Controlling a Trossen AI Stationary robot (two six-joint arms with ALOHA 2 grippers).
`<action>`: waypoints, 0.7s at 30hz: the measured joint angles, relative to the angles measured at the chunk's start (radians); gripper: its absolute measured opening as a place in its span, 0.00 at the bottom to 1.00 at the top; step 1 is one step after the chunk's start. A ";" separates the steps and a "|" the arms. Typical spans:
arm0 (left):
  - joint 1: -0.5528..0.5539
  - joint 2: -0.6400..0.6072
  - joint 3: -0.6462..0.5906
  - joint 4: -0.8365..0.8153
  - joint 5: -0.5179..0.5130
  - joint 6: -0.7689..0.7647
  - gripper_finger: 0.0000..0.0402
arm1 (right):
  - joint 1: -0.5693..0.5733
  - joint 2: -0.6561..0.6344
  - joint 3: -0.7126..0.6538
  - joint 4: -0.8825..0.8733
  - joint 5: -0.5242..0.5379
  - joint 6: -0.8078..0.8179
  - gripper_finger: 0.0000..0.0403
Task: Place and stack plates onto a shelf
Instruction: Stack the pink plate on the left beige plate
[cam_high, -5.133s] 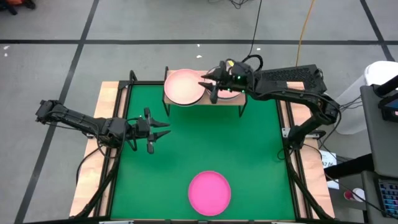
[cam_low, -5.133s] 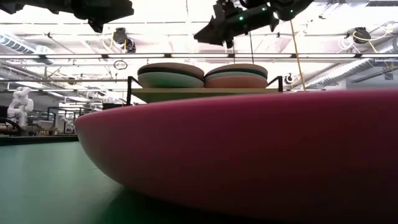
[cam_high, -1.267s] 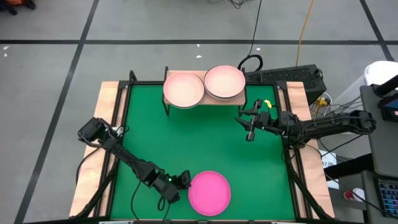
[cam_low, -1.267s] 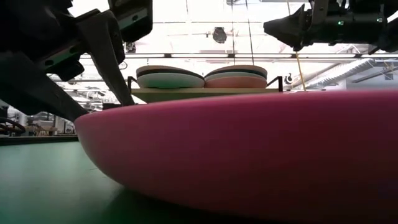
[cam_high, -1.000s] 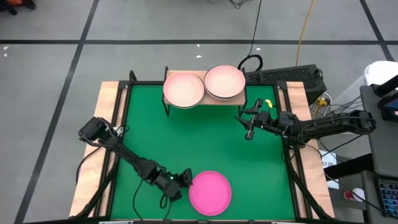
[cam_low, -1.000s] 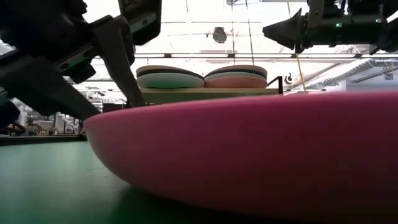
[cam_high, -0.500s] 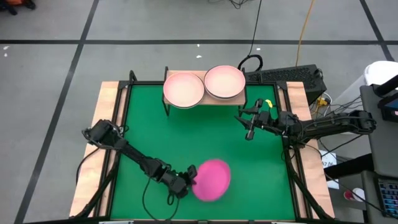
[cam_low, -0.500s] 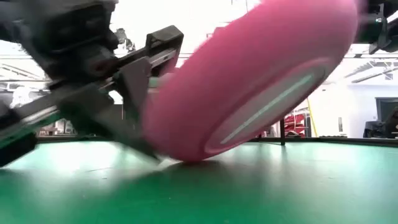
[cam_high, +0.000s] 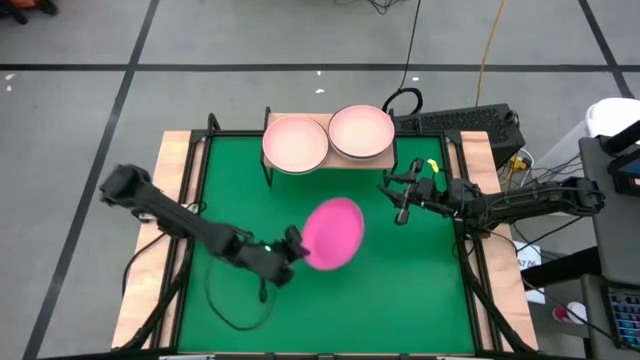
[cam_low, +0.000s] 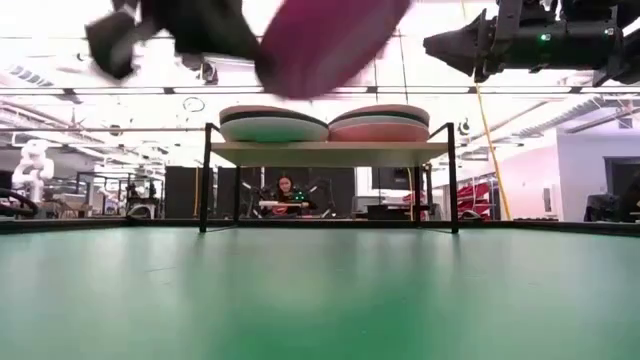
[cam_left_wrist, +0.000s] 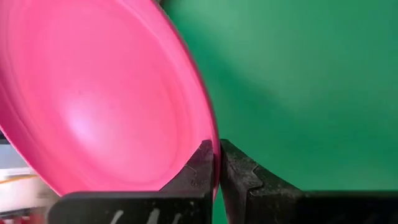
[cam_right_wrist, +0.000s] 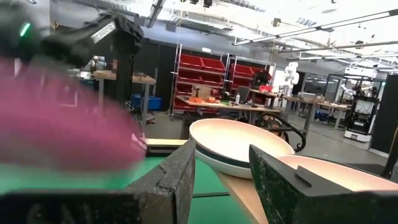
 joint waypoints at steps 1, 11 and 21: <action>0.008 -0.048 0.002 0.008 -0.002 0.019 0.03 | 0.000 0.000 0.000 0.005 0.000 0.001 0.33; 0.317 -0.334 0.042 -0.147 -0.038 0.244 0.03 | 0.000 0.000 0.000 0.035 0.000 0.003 0.33; 0.580 -0.201 0.426 -0.670 0.096 0.266 0.03 | 0.000 0.000 0.000 0.041 0.000 -0.006 0.33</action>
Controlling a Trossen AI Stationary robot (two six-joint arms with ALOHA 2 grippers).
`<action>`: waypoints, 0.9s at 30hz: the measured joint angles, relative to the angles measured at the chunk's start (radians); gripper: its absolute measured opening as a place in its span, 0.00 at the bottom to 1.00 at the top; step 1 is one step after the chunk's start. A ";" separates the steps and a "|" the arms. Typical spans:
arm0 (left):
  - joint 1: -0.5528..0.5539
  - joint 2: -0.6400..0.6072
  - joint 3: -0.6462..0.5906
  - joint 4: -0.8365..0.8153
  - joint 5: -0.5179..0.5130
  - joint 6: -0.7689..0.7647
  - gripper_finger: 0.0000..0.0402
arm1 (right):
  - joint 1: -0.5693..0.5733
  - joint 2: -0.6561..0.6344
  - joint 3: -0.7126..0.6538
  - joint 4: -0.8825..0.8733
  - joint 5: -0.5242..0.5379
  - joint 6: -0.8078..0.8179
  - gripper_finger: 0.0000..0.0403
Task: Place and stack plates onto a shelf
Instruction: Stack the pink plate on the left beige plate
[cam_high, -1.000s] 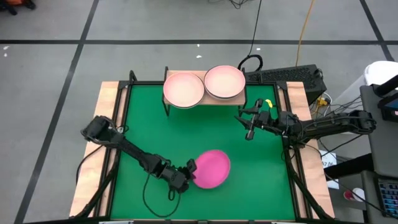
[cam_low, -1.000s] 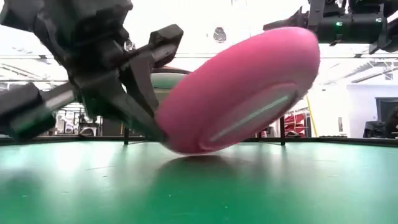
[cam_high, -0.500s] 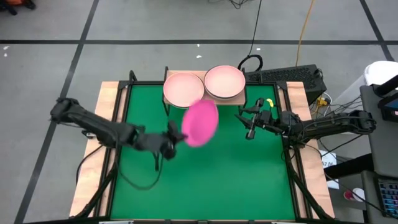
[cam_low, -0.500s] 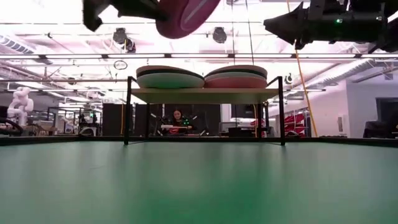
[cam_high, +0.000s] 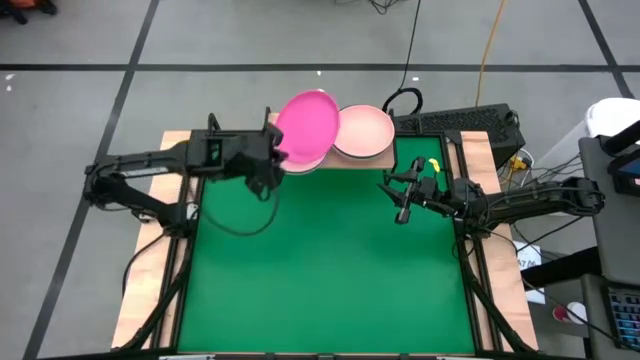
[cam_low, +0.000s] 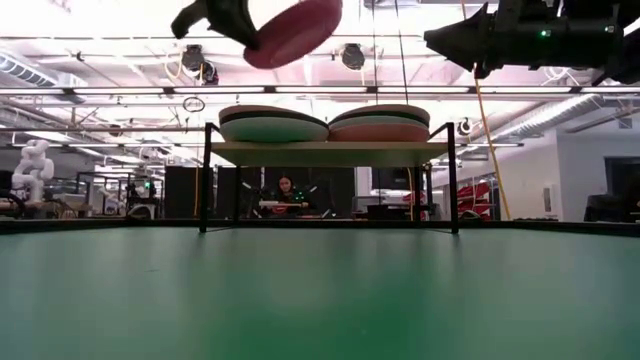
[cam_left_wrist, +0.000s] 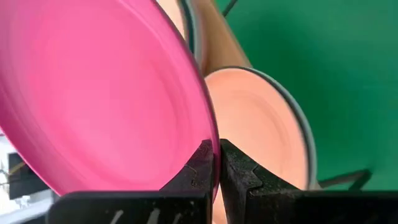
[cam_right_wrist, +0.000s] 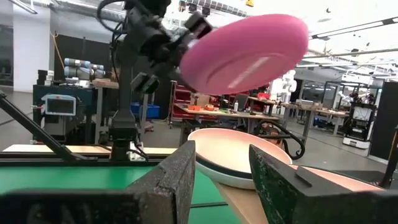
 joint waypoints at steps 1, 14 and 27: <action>0.013 0.018 0.023 -0.018 0.016 -0.007 0.03 | 0.000 0.000 0.000 0.000 0.000 0.001 0.33; 0.058 0.149 0.036 -0.168 0.028 -0.052 0.07 | 0.000 0.000 0.000 -0.015 0.000 0.002 0.33; 0.097 0.147 0.037 -0.287 0.001 -0.146 0.07 | 0.000 0.000 0.000 -0.015 -0.001 0.002 0.33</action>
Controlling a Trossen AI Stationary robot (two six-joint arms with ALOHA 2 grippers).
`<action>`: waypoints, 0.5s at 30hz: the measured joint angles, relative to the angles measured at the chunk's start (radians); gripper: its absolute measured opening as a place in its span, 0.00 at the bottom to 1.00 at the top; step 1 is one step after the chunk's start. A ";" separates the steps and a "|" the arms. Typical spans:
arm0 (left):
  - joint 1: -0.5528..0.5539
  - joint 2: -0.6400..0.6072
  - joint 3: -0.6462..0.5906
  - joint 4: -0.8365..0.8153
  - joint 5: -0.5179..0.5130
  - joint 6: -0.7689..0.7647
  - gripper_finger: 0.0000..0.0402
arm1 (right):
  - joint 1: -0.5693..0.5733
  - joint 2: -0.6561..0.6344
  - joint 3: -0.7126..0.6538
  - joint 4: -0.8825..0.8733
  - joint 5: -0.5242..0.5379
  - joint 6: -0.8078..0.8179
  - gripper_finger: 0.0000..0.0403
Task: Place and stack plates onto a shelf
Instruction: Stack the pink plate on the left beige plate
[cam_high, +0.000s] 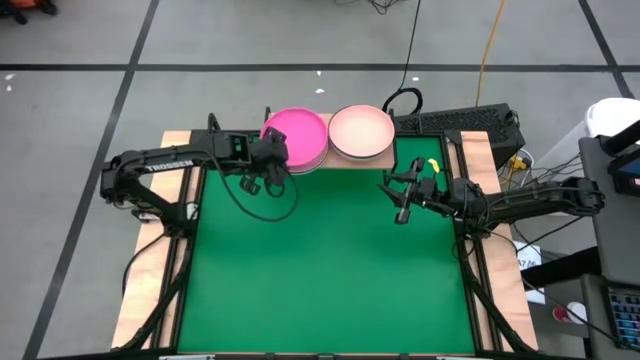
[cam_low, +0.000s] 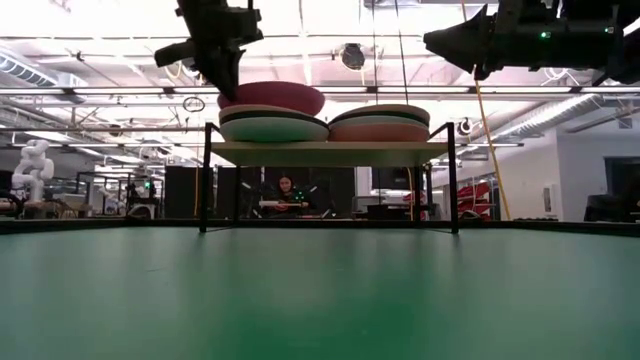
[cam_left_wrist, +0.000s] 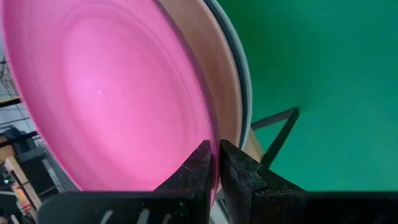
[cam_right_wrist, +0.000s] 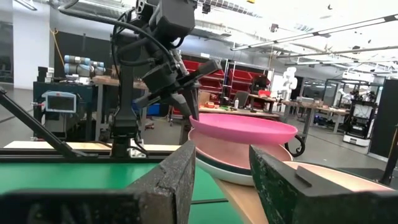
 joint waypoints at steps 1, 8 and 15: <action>0.000 0.000 0.000 0.002 0.000 -0.007 0.07 | 0.000 0.000 0.000 0.000 0.000 0.000 0.33; -0.001 0.000 0.000 -0.018 0.000 -0.041 0.08 | 0.000 0.000 0.000 -0.002 0.000 0.000 0.33; -0.001 0.000 0.000 -0.018 0.000 -0.051 0.08 | 0.000 0.000 0.000 -0.007 0.000 0.000 0.33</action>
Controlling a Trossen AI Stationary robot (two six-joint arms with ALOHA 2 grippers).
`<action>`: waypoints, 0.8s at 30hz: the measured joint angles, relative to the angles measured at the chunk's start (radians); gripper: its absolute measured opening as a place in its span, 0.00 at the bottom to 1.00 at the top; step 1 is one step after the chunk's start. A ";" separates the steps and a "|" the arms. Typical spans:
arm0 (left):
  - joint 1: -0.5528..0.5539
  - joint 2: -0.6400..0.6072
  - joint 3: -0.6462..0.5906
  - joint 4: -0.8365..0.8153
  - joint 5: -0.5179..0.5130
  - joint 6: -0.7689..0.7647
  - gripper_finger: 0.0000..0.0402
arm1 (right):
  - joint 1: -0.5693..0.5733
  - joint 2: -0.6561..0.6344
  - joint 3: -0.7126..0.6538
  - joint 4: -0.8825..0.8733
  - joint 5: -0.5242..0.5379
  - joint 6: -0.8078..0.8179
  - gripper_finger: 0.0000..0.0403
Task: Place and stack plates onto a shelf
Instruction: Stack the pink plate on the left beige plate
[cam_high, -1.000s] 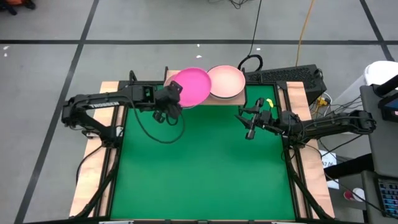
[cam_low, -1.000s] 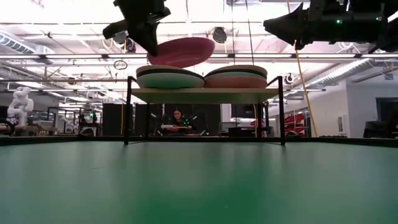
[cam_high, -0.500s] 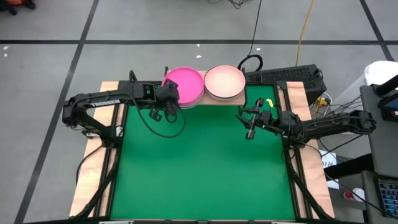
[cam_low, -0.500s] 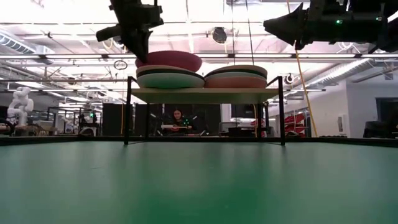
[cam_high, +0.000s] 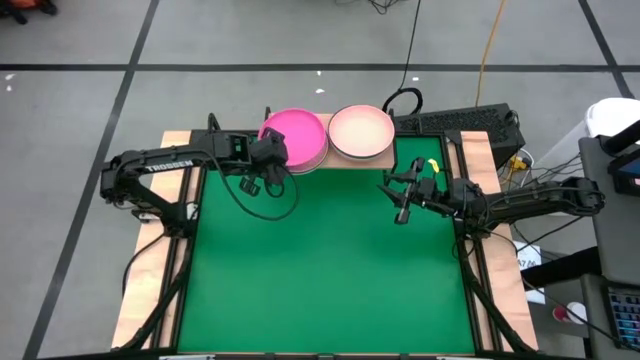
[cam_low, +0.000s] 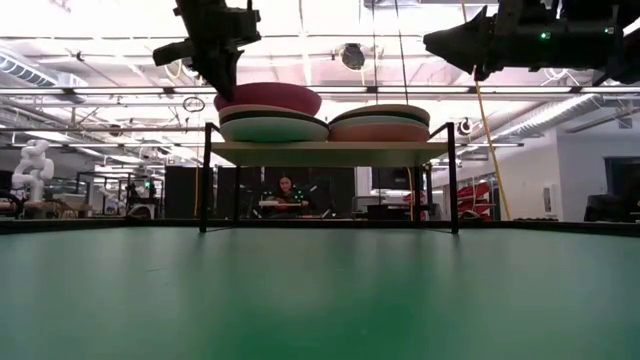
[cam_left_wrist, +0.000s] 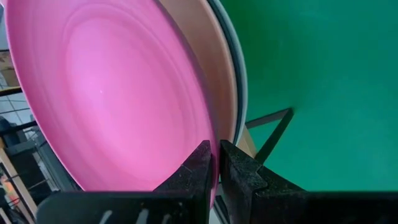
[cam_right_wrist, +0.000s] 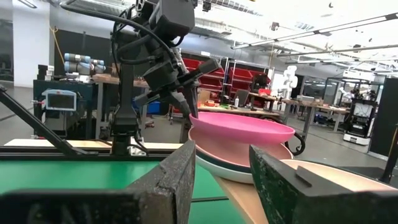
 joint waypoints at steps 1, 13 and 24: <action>0.000 0.000 0.000 0.000 0.000 0.000 0.08 | 0.000 0.000 0.000 0.000 0.000 0.000 0.33; 0.000 0.000 0.000 0.005 0.001 -0.019 0.08 | 0.000 0.000 0.000 0.000 0.000 0.000 0.33; 0.000 0.000 0.000 0.072 0.002 -0.040 0.08 | 0.000 0.000 0.000 -0.015 0.000 -0.033 0.33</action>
